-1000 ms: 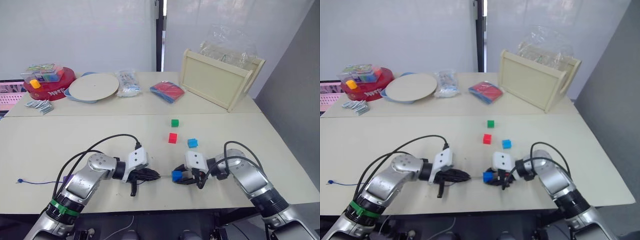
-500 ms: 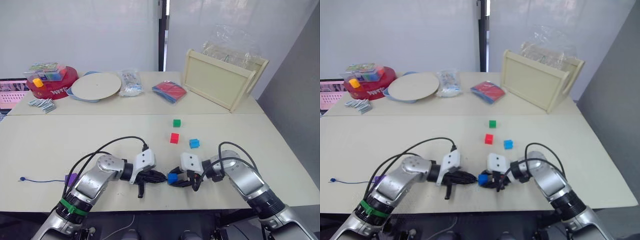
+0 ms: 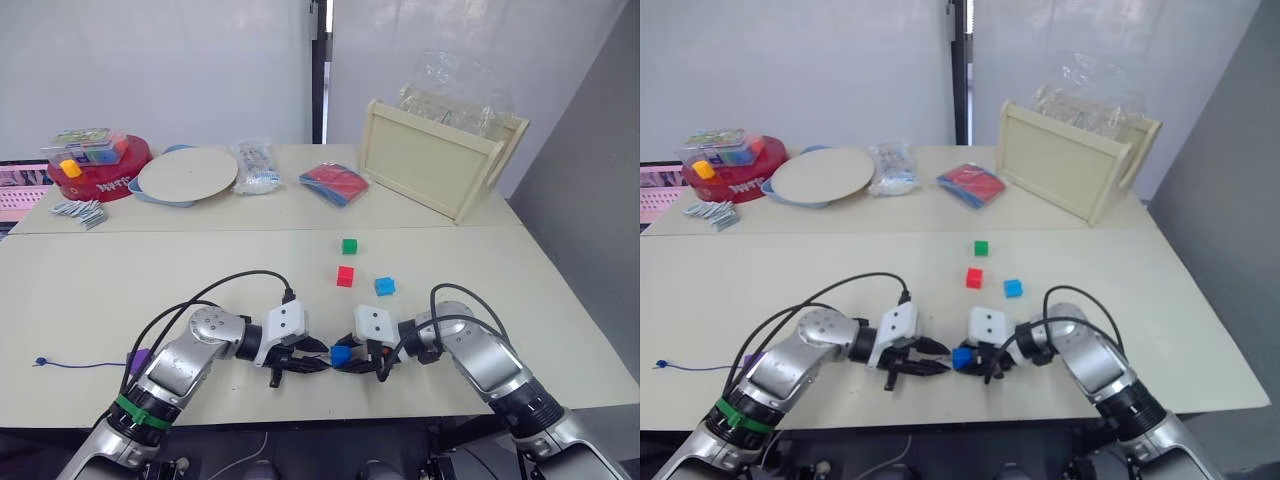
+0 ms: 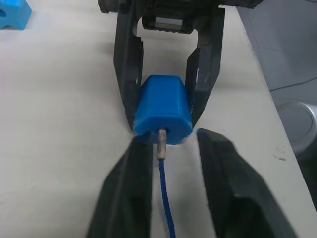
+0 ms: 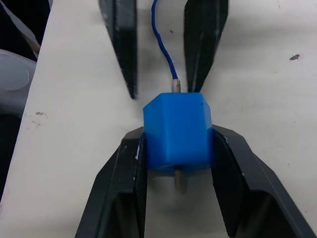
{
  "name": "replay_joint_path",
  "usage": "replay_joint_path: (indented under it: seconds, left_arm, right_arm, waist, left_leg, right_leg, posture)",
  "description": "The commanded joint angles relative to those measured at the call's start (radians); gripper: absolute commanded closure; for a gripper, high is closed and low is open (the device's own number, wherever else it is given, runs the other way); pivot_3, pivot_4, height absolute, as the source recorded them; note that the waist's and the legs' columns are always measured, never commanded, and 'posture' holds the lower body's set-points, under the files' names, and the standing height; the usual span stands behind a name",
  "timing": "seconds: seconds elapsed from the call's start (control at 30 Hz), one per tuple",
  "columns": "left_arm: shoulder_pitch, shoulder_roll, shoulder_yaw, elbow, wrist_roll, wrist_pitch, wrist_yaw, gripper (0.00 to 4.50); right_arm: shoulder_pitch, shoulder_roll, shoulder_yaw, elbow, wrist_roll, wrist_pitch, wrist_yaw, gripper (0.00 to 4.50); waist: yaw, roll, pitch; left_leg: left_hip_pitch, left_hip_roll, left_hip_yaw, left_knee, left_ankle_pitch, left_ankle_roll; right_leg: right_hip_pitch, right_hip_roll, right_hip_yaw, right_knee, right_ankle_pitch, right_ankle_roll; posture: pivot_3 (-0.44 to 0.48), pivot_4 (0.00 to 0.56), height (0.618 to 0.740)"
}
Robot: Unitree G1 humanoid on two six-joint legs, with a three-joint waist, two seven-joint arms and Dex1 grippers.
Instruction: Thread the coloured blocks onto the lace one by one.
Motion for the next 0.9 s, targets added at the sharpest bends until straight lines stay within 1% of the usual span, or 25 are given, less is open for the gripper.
replay_joint_path:
  seconds: [0.03, 0.17, 0.27, 0.37, 0.47, 0.57, 0.6, 0.83, 0.9]
  left_arm:
    - [0.021, 0.042, 0.069, -0.039, -0.043, -0.027, -0.029, 2.54]
    - [0.057, 0.09, 0.1, -0.016, -0.022, -0.09, -0.031, 2.54]
    - [0.093, 0.129, 0.079, 0.031, 0.025, -0.162, -0.05, 2.54]
    - [0.099, 0.12, 0.065, 0.042, 0.029, -0.165, -0.049, 2.54]
    - [0.1, 0.096, 0.046, 0.074, 0.055, -0.188, -0.031, 3.4]
    - [0.1, 0.064, 0.041, 0.084, 0.052, -0.193, -0.028, 4.38]
    - [0.1, 0.053, 0.041, 0.077, 0.046, -0.188, -0.028, 4.48]
    - [0.083, 0.003, 0.034, 0.058, 0.049, -0.175, -0.013, 4.48]
    - [0.061, -0.024, 0.032, 0.056, 0.049, -0.167, 0.004, 4.48]
  right_arm:
    - [0.013, -0.003, 0.03, 0.014, -0.036, 0.024, -0.026, 3.2]
    - [0.009, -0.006, 0.028, 0.014, -0.033, 0.03, -0.026, 3.2]
    - [0.005, -0.008, 0.027, 0.016, -0.033, 0.036, -0.026, 3.2]
    - [0.005, -0.01, 0.026, 0.011, -0.032, 0.044, -0.027, 3.2]
    - [0.005, -0.014, 0.024, 0.006, -0.03, 0.05, -0.027, 3.2]
    - [0.006, -0.018, 0.021, -0.002, -0.029, 0.058, -0.026, 3.2]
    - [0.008, -0.021, 0.021, -0.005, -0.029, 0.059, -0.026, 3.2]
    - [0.016, -0.028, 0.022, -0.018, -0.029, 0.074, -0.033, 3.2]
    - [0.018, -0.029, 0.023, -0.023, -0.029, 0.078, -0.034, 3.2]
  waist:
    - [0.0, 0.0, 0.0]
    - [0.001, 0.0, 0.0]
    - [0.001, 0.0, 0.0]
    - [0.004, -0.001, 0.0]
    - [0.005, -0.001, -0.001]
    - [0.005, -0.001, -0.001]
    - [0.005, -0.001, -0.001]
    - [0.007, -0.001, -0.001]
    - [0.007, -0.001, -0.001]
  left_leg:
    - [0.0, 0.0, 0.0, 0.0, 0.0, 0.0]
    - [0.0, 0.0, 0.0, 0.0, 0.0, 0.0]
    - [0.0, 0.0, 0.0, 0.0, 0.0, 0.0]
    - [0.0, 0.0, 0.0, 0.0, 0.0, 0.0]
    - [0.001, 0.0, 0.0, 0.0, 0.0, 0.0]
    - [0.001, 0.0, 0.0, 0.0, 0.0, 0.0]
    - [0.001, 0.0, 0.0, 0.0, 0.0, 0.0]
    - [0.0, -0.001, 0.0, 0.0, 0.0, 0.0]
    - [0.0, -0.001, 0.0, 0.0, 0.0, 0.0]
  right_leg:
    - [0.0, 0.0, 0.0, 0.0, 0.0, 0.0]
    - [0.0, 0.0, 0.0, 0.0, 0.0, 0.0]
    - [0.0, 0.0, 0.0, 0.0, 0.0, 0.0]
    - [0.0, 0.0, 0.0, 0.0, 0.0, 0.0]
    - [0.001, 0.0, 0.0, 0.0, 0.0, 0.0]
    - [0.001, 0.0, 0.0, 0.0, 0.0, 0.0]
    - [0.001, 0.0, 0.0, 0.0, 0.0, 0.0]
    - [0.001, -0.001, 0.0, 0.0, 0.0, 0.0]
    - [0.001, -0.001, 0.0, 0.0, 0.0, 0.0]
  posture:
    - [0.0, 0.15, 0.74]
    - [0.0, 0.15, 0.74]
    - [0.0, 0.15, 0.74]
    - [0.0, 0.15, 0.74]
    - [0.0, 0.15, 0.74]
    - [0.0, 0.15, 0.74]
    - [0.0, 0.15, 0.74]
    - [0.0, 0.15, 0.74]
    - [0.0, 0.15, 0.74]
